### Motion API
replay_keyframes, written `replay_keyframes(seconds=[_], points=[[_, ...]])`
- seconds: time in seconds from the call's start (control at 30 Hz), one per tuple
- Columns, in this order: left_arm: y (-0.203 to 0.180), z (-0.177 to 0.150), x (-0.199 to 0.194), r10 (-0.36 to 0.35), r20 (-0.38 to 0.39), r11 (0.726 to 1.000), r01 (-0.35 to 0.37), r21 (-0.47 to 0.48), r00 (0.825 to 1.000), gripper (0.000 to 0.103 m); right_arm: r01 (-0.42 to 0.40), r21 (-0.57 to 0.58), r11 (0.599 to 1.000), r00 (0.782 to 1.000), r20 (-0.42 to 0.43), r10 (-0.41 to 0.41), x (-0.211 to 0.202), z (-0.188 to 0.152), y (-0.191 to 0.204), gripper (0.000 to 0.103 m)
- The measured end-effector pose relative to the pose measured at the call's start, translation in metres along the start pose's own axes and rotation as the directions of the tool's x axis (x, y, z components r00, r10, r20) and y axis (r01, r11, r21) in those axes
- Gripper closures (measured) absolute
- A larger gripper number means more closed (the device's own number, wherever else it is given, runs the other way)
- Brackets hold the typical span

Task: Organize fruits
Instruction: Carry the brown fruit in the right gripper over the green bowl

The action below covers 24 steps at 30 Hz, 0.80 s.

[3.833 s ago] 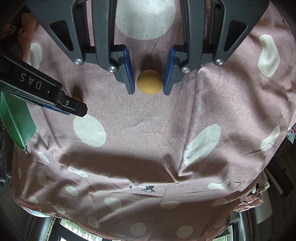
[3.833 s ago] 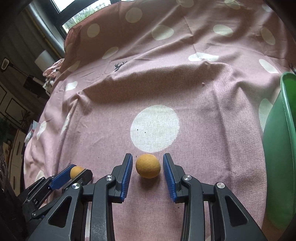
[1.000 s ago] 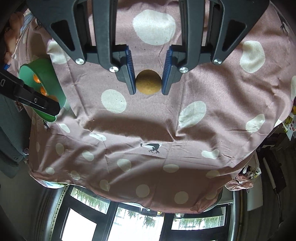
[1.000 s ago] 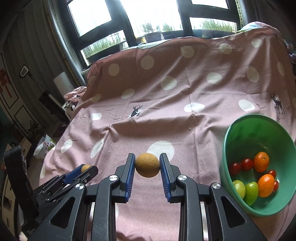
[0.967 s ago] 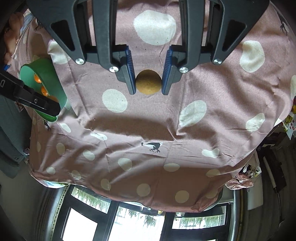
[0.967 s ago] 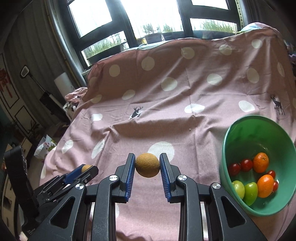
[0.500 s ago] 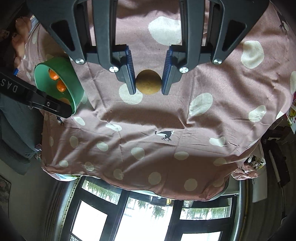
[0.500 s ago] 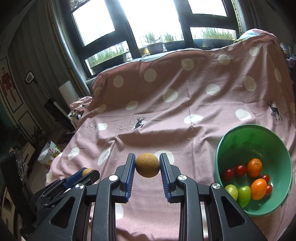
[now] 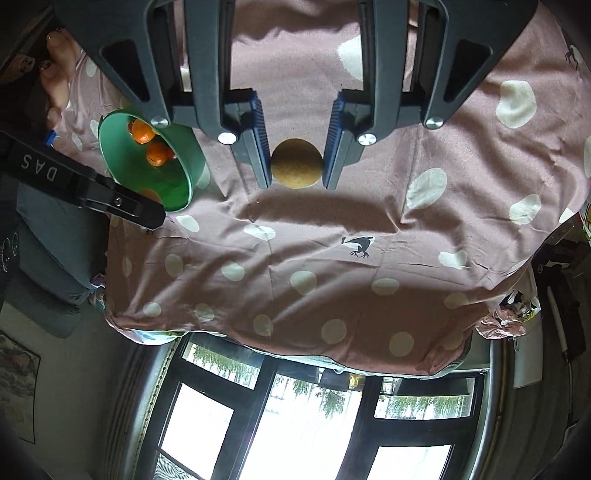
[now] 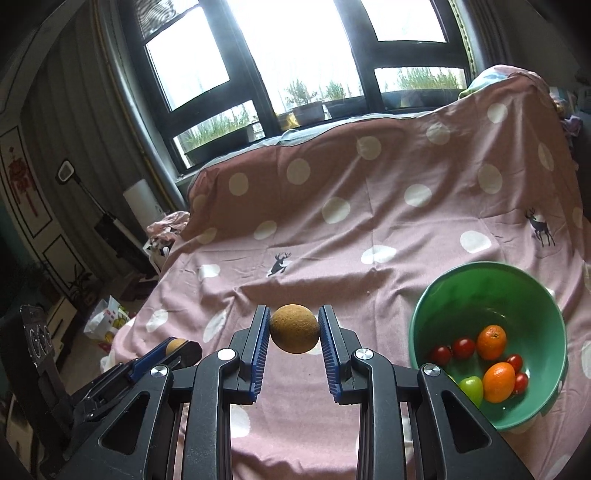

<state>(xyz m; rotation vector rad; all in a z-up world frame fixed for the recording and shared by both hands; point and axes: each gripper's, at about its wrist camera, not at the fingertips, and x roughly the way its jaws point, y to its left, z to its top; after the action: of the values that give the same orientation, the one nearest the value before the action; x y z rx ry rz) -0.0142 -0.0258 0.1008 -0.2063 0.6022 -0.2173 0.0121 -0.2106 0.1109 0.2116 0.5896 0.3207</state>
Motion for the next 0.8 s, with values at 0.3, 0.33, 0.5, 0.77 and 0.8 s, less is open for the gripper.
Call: replay_keyframes(seconds=[0.3,0.33,0.5,0.77,0.8], points=[[-0.039,0.007,0.0,-0.047,0.019,0.998,0.046,0.043,0.999,0.075,0.023,0.038,0.999,0.999,0.044,-0.025,-0.022,0.006,-0.02,0.074],[-0.043,0.007,0.0,-0.051,0.019,0.998,0.05,0.049,0.999,0.075,0.03,0.043,0.999,0.998,0.048,-0.032,-0.024,0.007,-0.023,0.074],[-0.063,0.009,0.005,-0.08,0.013,0.994,0.079,0.072,0.997,0.075,0.086,0.071,0.994,0.994,0.06,-0.09,-0.032,0.012,-0.039,0.074],[-0.101,0.007,0.014,-0.105,0.0,0.986,0.104,0.128,0.994,0.075,0.15,0.149,0.977,0.983,0.087,-0.164,-0.052,0.016,-0.074,0.074],[-0.106,0.007,0.017,-0.112,-0.006,0.985,0.112,0.132,0.994,0.075,0.154,0.156,0.976,0.981,0.092,-0.169,-0.054,0.016,-0.077,0.074]])
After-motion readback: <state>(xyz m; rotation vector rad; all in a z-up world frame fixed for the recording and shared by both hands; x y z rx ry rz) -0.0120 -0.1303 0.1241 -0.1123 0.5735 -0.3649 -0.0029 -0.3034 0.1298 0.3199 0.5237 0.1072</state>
